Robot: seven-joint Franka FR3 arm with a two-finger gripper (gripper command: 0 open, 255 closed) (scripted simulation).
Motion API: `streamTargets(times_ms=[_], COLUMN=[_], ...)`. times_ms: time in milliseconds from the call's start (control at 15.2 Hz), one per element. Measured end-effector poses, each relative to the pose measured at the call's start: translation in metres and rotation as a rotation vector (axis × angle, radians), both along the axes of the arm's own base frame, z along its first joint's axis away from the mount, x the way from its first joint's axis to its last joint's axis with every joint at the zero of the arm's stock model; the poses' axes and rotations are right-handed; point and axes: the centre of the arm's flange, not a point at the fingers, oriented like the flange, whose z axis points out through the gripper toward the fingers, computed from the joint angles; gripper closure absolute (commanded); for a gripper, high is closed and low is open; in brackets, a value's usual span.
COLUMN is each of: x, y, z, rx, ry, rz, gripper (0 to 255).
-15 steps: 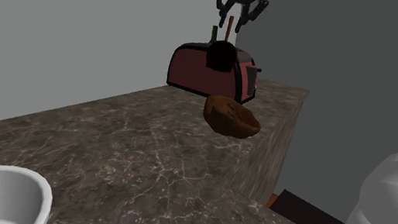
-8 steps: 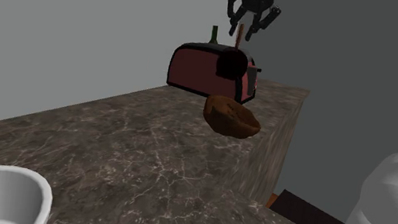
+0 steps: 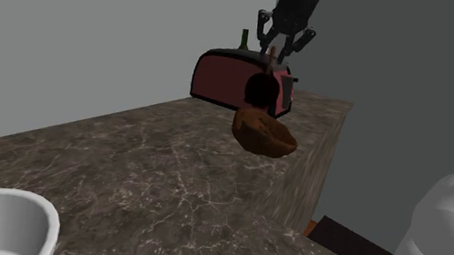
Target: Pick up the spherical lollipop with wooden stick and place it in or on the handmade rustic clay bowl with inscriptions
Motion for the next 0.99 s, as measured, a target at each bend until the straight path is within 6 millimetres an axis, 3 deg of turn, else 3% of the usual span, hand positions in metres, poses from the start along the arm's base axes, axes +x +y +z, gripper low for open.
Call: streamTargets(times_ms=[594,990], x=[-0.001,0.000], y=[0.001,0.000], z=[-0.044,-0.047], rx=[0.000,0.000], ry=[0.000,0.000], rz=[0.000,0.000], gripper=[255,255])
